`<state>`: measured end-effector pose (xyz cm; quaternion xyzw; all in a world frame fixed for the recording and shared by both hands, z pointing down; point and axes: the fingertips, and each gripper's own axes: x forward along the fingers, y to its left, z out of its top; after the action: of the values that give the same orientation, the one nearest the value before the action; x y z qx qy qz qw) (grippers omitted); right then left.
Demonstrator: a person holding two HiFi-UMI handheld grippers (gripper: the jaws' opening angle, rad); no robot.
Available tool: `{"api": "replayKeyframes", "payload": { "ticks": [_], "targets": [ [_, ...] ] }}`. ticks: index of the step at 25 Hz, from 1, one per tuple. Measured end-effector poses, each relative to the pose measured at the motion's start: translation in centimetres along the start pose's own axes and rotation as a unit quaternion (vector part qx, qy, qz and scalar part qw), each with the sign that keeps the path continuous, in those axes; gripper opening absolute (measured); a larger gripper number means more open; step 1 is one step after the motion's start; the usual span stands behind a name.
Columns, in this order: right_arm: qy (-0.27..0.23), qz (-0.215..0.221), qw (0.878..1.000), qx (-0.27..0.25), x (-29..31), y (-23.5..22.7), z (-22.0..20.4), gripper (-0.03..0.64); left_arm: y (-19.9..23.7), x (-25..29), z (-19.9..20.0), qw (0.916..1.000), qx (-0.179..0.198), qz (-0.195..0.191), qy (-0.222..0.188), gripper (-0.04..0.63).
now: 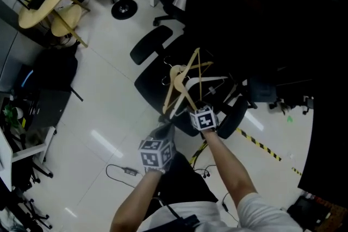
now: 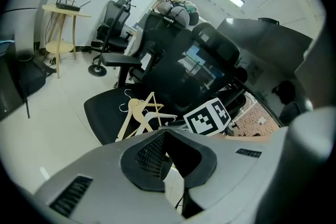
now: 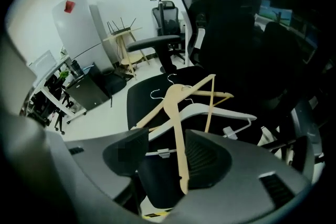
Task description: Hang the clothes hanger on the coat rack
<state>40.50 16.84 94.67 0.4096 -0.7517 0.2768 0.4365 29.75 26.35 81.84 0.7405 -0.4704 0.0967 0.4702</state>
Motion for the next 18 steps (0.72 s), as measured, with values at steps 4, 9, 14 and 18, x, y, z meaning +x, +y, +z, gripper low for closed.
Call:
{"api": "replayKeyframes", "payload": {
  "ticks": [4, 9, 14, 18],
  "targets": [
    [0.028, -0.002, 1.000, -0.007, 3.8, -1.6, -1.4, 0.210, 1.3, 3.0, -0.4, 0.9998, -0.005, -0.006, 0.019, -0.003],
    [0.067, 0.013, 0.997, -0.025, 7.9, -2.2, -2.5, 0.210, 2.8, 5.9, -0.4, 0.9994, -0.016, -0.006, 0.031, -0.003],
    [0.095, 0.010, 0.995, -0.040, 10.3, -2.6, -3.6, 0.196, 3.6, 6.9, -1.1, 0.9982, -0.043, -0.007, 0.041, -0.003],
    [0.108, 0.017, 0.993, -0.053, 11.5, -2.4, -4.1, 0.195, 4.4, 7.7, -1.7, 0.9970, -0.061, -0.005, 0.047, -0.003]
  ]
}}
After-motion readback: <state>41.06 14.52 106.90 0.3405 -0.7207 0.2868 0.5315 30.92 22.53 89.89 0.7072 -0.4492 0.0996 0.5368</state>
